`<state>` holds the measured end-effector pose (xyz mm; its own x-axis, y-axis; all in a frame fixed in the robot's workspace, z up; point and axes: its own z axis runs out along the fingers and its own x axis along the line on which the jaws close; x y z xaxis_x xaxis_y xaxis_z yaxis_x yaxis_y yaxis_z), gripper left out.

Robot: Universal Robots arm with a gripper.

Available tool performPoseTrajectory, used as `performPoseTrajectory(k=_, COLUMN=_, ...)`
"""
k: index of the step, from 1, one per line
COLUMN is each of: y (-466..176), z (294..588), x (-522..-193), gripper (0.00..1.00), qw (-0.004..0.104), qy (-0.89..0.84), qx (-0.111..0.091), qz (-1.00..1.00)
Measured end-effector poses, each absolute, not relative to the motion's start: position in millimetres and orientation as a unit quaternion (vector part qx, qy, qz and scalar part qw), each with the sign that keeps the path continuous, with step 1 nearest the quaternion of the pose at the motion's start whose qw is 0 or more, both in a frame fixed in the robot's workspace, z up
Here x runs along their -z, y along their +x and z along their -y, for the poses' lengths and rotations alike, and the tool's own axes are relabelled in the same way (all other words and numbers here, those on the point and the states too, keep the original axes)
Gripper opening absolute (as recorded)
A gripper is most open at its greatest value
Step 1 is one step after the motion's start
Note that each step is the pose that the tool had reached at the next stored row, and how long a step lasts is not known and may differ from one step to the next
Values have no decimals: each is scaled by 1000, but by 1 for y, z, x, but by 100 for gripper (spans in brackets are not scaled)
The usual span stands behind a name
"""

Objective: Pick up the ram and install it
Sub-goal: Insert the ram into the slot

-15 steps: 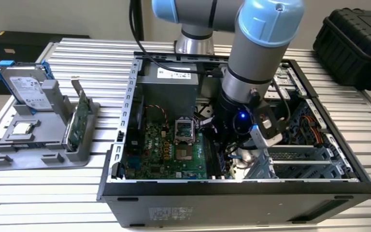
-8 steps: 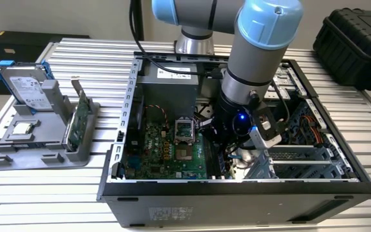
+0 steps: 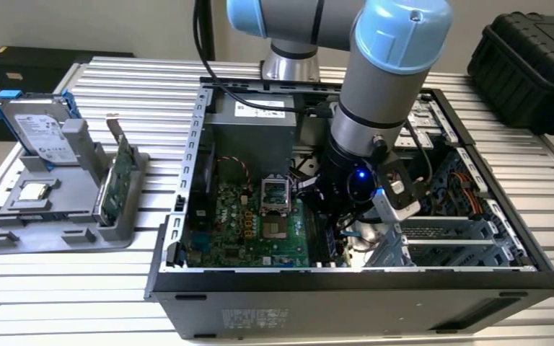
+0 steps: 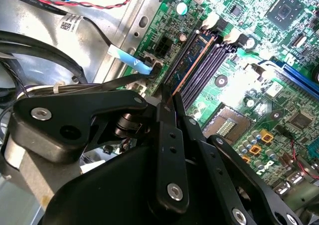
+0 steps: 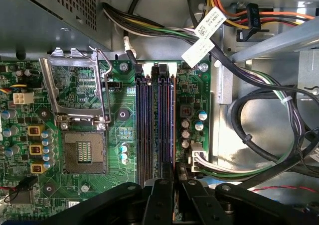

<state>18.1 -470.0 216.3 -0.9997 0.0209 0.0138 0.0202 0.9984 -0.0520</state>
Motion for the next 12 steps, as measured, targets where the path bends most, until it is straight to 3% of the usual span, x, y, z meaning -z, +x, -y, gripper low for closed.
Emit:
performPoseTrajectory(k=7, y=18, z=470, x=-216, gripper=0, qw=7, qy=-10, qx=-26, qz=1000)
performPoseTrajectory(k=8, y=18, z=470, x=-216, gripper=100, qw=7, qy=-10, qx=-26, qz=1000)
performPoseTrajectory(k=12, y=18, z=470, x=-216, gripper=100, qw=7, qy=-10, qx=-26, qz=1000)
